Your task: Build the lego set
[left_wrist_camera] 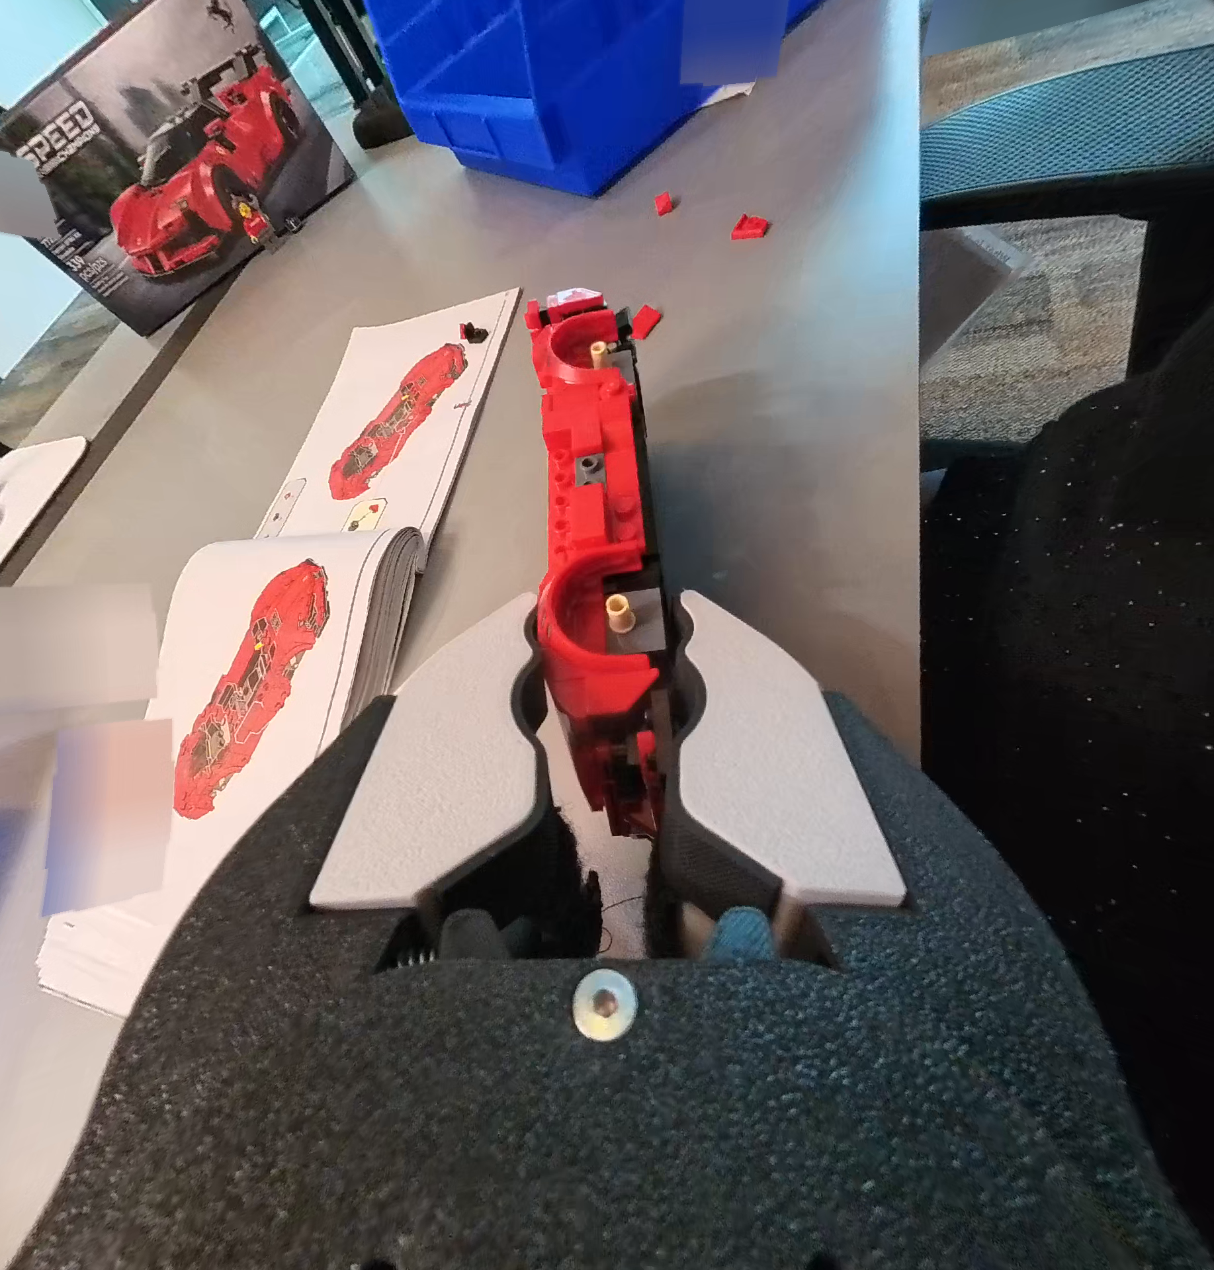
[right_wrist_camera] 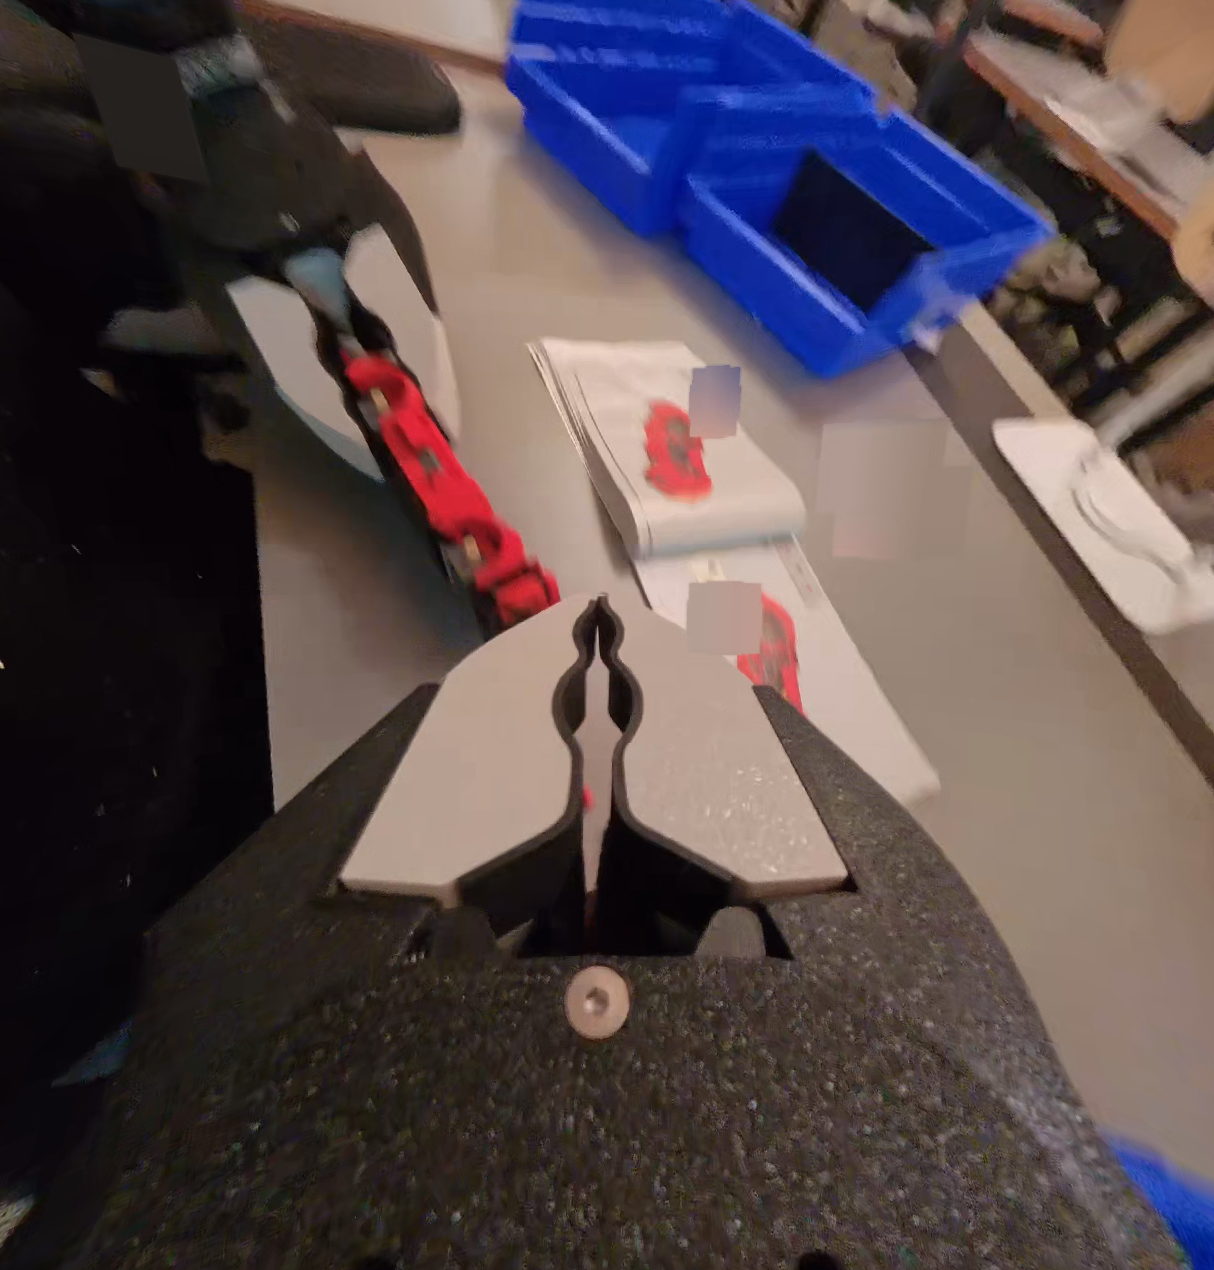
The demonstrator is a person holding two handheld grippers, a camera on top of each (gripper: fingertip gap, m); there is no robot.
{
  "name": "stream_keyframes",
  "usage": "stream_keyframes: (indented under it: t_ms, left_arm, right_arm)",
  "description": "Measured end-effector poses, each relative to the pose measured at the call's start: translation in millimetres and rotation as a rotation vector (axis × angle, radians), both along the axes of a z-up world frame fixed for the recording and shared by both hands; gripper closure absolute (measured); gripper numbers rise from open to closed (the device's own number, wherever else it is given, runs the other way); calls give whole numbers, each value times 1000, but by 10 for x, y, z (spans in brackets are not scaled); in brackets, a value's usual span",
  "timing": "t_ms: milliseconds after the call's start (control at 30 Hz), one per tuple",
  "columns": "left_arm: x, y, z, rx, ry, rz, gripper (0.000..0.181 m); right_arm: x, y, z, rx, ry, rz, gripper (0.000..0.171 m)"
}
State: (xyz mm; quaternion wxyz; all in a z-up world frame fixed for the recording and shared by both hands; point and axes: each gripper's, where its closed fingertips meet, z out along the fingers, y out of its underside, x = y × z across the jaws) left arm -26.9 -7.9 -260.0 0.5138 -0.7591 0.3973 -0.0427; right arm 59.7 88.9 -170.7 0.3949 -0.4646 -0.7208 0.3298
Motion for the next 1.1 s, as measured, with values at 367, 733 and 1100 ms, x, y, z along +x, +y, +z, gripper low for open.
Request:
stream_keyframes:
  t_ms: [367, 733, 1100]
  left_arm:
    - [-10, 7, -2, -11, -13, -14, 149]
    - [-14, 13, -3, -3, -11, -19, 149]
    - [-15, 14, -2, 6, -7, -28, 149]
  right_arm:
    - [923, 216, -1086, -198, -357, -303, 164]
    - [468, 200, -1169, -208, -397, -217, 155]
    - [278, 231, -1283, -238, -441, -161, 164]
